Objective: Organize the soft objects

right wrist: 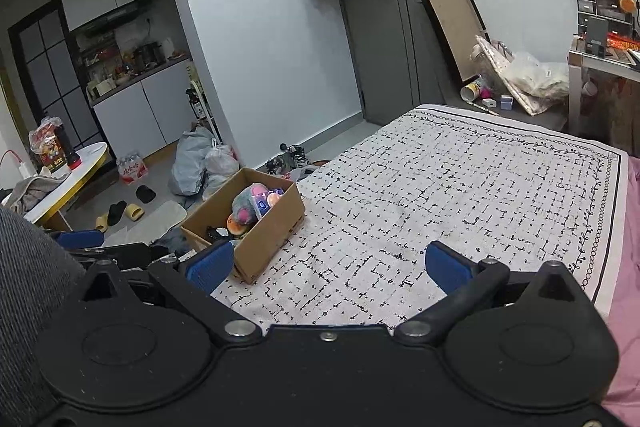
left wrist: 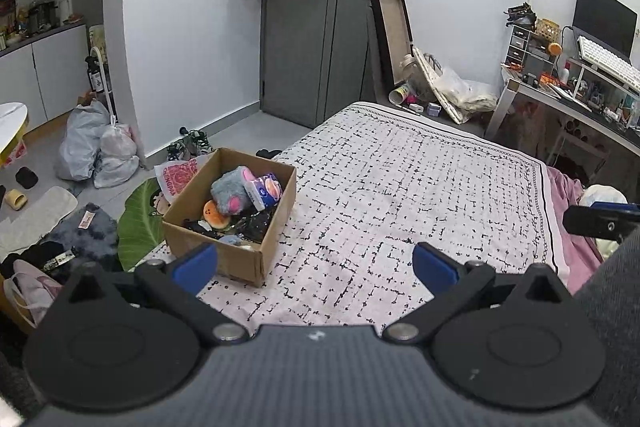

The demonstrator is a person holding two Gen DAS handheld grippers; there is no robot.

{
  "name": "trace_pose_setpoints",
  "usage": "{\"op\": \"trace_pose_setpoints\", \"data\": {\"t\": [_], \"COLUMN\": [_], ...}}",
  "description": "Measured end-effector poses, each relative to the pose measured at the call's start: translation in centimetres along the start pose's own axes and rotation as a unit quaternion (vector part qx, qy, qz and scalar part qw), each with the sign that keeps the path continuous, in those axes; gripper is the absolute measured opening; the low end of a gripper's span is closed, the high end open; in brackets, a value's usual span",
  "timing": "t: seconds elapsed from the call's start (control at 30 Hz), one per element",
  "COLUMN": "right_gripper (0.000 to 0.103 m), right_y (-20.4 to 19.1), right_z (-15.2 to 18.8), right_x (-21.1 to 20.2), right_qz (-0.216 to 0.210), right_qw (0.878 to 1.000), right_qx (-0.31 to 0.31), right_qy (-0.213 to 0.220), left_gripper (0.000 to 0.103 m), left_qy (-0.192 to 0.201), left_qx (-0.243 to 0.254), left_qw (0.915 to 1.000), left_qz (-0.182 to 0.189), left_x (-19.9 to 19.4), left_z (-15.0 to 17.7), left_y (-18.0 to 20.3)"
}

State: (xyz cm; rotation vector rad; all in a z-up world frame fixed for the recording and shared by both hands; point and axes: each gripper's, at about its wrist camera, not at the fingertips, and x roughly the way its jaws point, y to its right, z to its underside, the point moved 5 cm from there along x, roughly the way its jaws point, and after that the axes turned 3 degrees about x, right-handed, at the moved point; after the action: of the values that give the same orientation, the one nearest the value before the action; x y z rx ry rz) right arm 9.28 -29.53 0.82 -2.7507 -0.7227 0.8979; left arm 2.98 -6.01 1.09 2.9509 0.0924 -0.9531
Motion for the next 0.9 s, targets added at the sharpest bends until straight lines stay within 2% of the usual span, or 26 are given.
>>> {"op": "trace_pose_setpoints", "data": {"t": [0.9], "right_gripper": [0.103], "right_y": [-0.17], "right_z": [0.09], "right_x": [-0.25], "right_qz": [0.001], "right_qw": [1.0], "right_qx": [0.012], "right_qy": [0.005], "left_gripper": [0.103], "left_qy": [0.003], "left_qx": [-0.011], "left_qw": [0.9998], "left_qz": [0.017], "left_x": [0.34], "left_z": [0.16], "left_y": [-0.21]}}
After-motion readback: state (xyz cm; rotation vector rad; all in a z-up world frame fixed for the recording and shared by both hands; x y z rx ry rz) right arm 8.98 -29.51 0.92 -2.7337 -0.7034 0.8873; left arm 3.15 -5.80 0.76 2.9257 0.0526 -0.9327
